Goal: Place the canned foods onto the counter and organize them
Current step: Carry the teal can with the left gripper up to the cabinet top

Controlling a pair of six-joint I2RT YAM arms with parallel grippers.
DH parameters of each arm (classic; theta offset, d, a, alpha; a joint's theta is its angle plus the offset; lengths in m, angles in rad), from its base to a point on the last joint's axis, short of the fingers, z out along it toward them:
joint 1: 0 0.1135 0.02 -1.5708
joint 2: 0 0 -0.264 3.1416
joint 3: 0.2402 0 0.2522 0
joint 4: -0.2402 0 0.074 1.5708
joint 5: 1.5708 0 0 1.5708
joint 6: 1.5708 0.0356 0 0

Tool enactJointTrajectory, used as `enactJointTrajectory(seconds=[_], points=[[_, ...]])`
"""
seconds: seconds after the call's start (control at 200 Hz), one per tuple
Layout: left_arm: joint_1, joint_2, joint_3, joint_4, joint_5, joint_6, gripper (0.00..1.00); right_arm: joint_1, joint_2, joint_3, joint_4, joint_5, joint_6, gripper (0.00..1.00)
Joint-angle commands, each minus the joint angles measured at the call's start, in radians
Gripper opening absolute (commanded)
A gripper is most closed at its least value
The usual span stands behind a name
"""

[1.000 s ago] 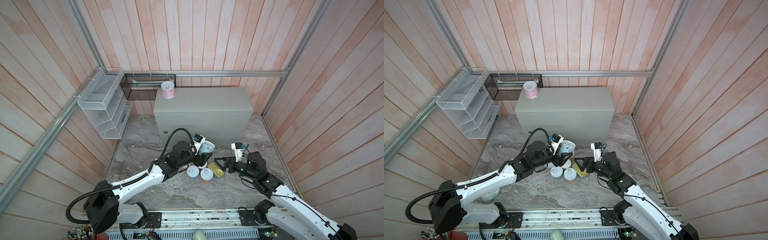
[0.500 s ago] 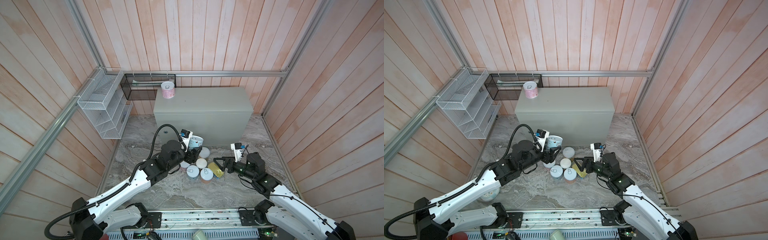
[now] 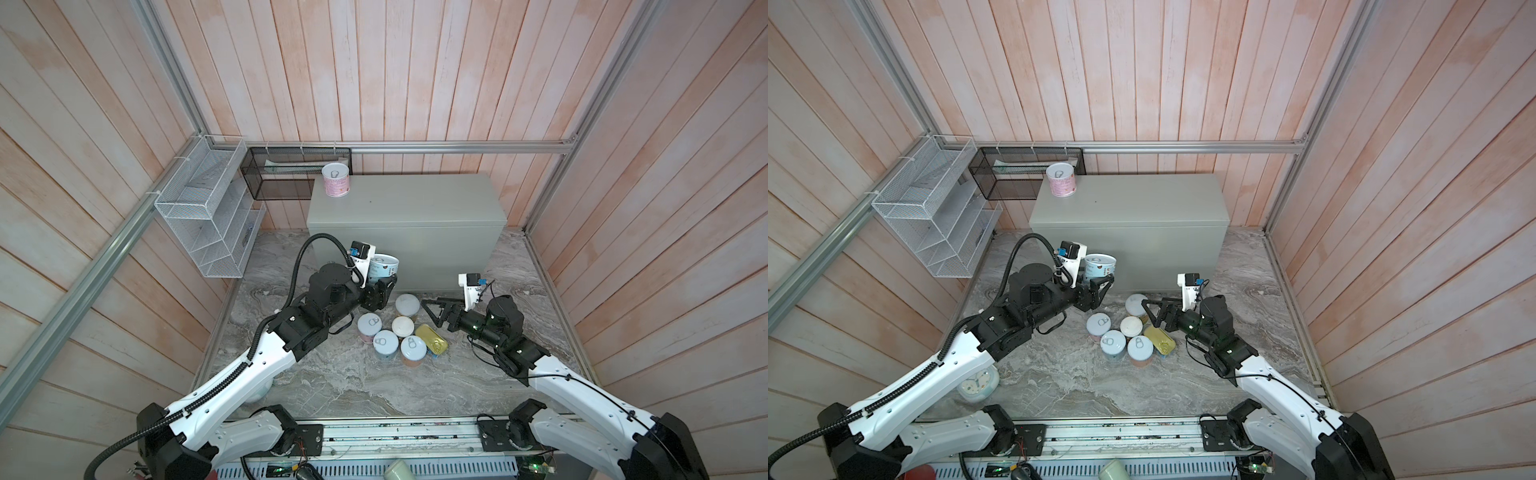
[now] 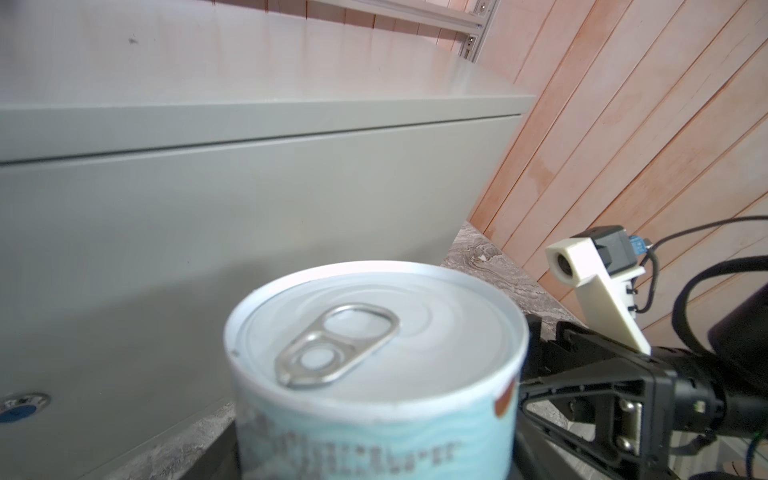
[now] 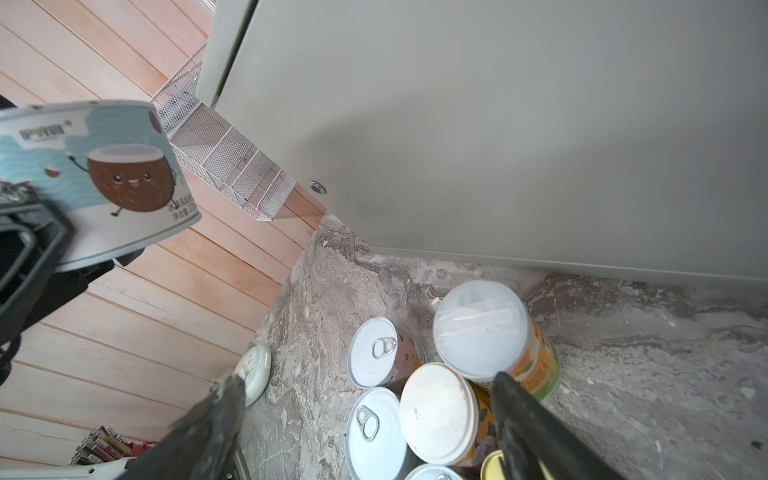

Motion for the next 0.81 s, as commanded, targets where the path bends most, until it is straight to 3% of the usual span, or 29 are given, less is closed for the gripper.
enactJointTrajectory(seconds=[0.0,0.475,0.8], points=[[0.004,-0.003,0.085,0.082,0.03,0.033,0.59,0.014,0.009,-0.025,0.116,0.017,-0.01,0.92],[0.082,0.098,0.265,0.088,-0.011,0.097,0.58,0.064,-0.074,-0.152,0.16,0.043,-0.012,0.92],[0.21,0.135,0.378,0.106,-0.047,0.13,0.58,0.064,-0.161,-0.2,0.101,0.066,-0.017,0.92]])
